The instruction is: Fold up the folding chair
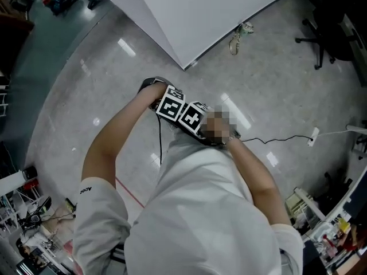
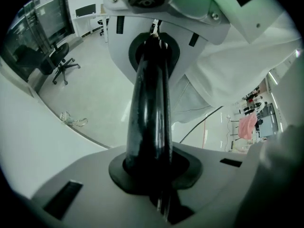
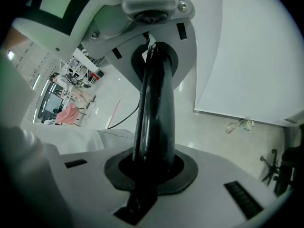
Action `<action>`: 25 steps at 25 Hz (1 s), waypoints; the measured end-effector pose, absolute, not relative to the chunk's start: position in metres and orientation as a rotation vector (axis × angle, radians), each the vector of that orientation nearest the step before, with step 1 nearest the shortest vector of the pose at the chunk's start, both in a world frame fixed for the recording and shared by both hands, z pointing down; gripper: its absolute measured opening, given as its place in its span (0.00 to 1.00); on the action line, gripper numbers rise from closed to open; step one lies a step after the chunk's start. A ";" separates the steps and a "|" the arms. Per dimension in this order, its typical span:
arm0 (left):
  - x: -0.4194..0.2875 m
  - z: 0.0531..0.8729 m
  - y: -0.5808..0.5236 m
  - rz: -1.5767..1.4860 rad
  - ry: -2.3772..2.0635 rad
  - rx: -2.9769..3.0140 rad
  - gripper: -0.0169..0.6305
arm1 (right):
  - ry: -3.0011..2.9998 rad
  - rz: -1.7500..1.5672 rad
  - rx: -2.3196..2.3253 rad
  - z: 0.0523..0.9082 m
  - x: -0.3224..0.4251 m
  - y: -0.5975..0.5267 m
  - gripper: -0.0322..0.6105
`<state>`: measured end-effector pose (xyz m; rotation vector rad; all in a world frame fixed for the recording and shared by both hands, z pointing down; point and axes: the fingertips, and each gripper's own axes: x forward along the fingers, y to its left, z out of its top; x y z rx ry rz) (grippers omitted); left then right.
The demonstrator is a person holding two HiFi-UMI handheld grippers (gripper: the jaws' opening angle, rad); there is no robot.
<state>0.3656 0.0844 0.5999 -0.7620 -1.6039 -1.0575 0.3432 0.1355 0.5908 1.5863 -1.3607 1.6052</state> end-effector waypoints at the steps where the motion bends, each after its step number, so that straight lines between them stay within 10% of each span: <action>1: 0.368 0.600 0.095 -1.043 -1.607 -0.740 0.11 | -1.345 1.611 1.602 0.591 0.344 0.146 0.12; 25: 0.458 0.596 0.104 -1.000 -1.620 -0.779 0.11 | -1.259 1.649 1.596 0.585 0.436 0.155 0.12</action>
